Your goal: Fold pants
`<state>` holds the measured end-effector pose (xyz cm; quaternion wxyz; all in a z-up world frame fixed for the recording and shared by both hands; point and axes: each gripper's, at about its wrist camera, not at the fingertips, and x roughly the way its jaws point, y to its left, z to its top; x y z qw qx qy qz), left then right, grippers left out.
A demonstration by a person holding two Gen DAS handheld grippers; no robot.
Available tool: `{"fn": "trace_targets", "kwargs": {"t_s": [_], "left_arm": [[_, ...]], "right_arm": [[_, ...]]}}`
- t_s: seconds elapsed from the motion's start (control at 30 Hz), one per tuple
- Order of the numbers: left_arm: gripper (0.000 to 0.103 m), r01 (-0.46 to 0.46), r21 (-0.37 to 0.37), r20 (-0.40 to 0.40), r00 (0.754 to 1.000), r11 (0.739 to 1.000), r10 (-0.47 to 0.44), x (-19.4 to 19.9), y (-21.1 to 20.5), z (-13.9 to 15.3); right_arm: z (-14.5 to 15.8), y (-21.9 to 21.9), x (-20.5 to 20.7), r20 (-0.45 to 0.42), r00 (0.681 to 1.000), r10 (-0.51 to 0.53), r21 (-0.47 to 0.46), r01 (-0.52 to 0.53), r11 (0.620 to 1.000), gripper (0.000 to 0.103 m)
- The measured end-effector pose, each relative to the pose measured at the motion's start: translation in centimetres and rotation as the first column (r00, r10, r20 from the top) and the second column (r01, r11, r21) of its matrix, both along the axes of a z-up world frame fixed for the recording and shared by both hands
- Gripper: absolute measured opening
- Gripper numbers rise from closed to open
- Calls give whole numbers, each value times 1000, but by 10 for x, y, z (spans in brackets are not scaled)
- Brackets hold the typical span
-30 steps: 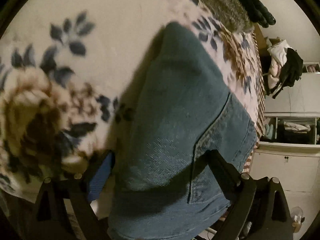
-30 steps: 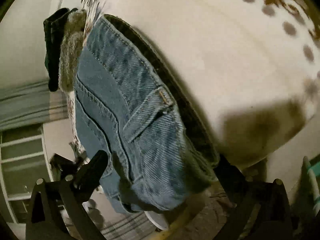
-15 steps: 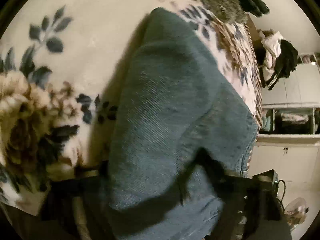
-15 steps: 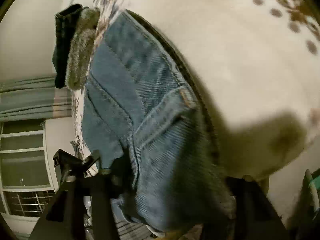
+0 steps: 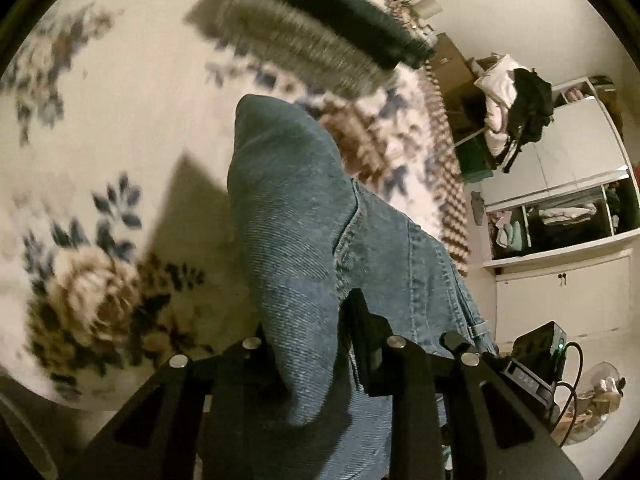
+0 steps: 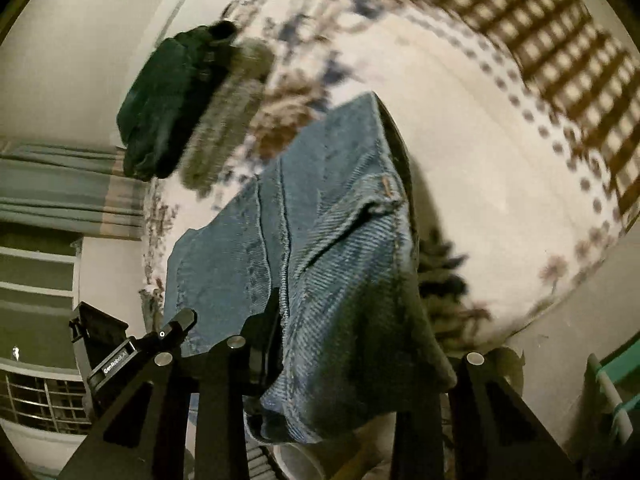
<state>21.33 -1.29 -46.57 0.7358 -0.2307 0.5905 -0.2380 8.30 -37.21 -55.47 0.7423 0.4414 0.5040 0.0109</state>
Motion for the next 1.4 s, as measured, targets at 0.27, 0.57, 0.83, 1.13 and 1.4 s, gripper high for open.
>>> {"fn": "trace_targets", "kwargs": {"t_s": [0.27,0.57,0.83,1.13,1.4], "left_arm": [[22,19,-22,119,993,1000,-16,63,21,110],[22,-24,-53,188,982,998,34,193,23,195],[22,-60,-75,177,981,995,73,336,12,160],[23,-25,24,41,999,999,24,415,0,25],[36,-40,105,20,999,994,38,401,2,17]], "right_arm": [[111,37,68,136,990,-32,-2,32,999,36],[203,43,225,252,967,-29,-30,38,999,36],[183,29,390,266,964,-1,-74,22,997,36],[55,18,469,100,994,47,-108,-36,994,36],[30,14,467,19,999,47,-106,-45,993,52]]}}
